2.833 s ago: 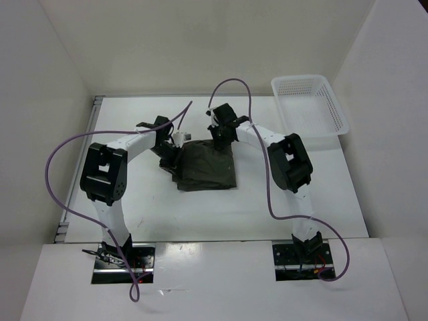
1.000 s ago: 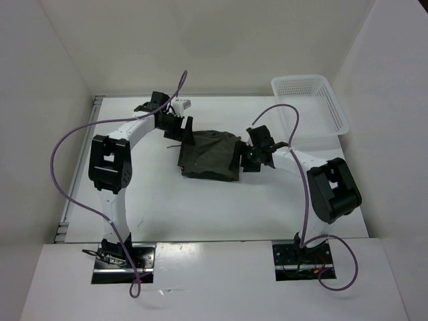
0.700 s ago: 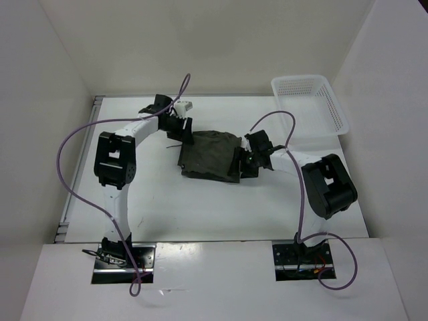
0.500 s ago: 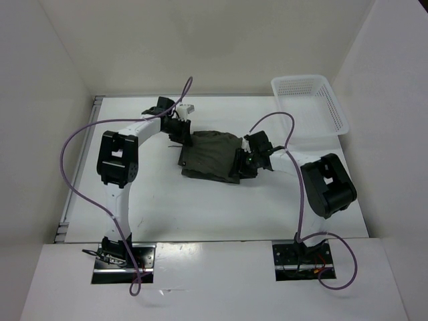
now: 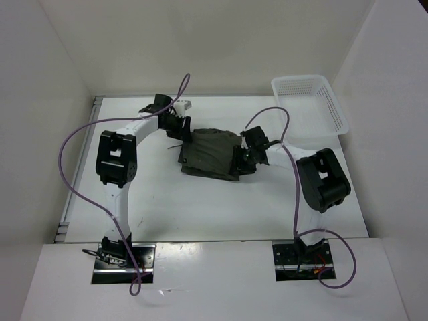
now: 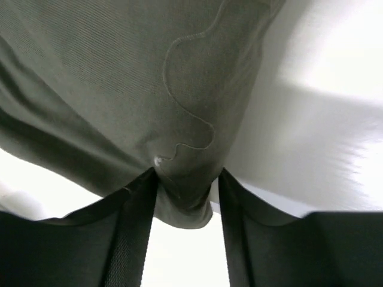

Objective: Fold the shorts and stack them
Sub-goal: Fold the shorts

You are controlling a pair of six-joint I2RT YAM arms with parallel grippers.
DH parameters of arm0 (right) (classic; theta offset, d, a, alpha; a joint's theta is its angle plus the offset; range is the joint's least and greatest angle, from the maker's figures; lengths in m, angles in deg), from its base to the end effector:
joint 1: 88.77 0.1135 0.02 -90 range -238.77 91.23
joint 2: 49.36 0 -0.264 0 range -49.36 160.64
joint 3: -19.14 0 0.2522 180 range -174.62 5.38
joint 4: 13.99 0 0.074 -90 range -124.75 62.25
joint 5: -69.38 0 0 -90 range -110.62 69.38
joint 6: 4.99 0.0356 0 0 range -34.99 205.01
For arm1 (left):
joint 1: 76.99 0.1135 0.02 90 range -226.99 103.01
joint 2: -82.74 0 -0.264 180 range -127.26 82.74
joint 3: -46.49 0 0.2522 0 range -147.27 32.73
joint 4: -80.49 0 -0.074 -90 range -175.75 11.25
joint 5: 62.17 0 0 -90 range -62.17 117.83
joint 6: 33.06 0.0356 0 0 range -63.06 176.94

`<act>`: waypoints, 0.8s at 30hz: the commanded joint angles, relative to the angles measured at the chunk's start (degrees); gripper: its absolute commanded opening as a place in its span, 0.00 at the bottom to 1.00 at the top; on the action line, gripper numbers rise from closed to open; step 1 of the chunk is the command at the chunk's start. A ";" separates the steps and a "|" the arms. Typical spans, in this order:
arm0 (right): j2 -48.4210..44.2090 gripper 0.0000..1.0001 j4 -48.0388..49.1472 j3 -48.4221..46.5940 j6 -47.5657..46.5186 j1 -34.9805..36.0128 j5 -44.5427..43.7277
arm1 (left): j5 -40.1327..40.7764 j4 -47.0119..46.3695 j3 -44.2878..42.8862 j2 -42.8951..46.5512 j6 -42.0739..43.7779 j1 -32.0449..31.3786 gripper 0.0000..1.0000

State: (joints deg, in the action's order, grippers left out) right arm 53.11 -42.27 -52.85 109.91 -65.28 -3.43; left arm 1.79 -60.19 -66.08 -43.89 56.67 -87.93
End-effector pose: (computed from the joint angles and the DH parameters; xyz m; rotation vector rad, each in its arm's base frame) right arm 0.3171 0.1493 0.1510 -0.0804 2.6864 0.6779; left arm 0.4736 -0.1075 0.1790 0.4188 2.4471 -0.6497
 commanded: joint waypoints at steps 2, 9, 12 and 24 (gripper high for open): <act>-1.65 0.61 -5.07 -5.74 -5.83 -0.19 -5.58 | -2.52 -1.83 1.24 5.16 0.27 0.57 0.61; -15.79 1.00 -9.02 -11.80 -7.86 -0.19 -18.93 | -0.86 1.33 1.78 9.20 0.27 2.15 0.82; -18.53 1.00 -10.78 -13.82 -7.86 -0.81 -25.44 | 1.24 1.95 1.16 11.75 0.27 4.08 0.85; -32.41 1.00 -16.94 -14.36 -3.72 -15.89 -39.33 | 11.45 4.32 0.80 22.12 0.27 20.68 0.99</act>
State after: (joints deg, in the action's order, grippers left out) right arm 26.10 -57.13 -66.27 105.08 -76.54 -37.42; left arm 11.45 -56.51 -64.28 -25.94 56.73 -70.92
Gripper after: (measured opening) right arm 0.999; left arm 0.993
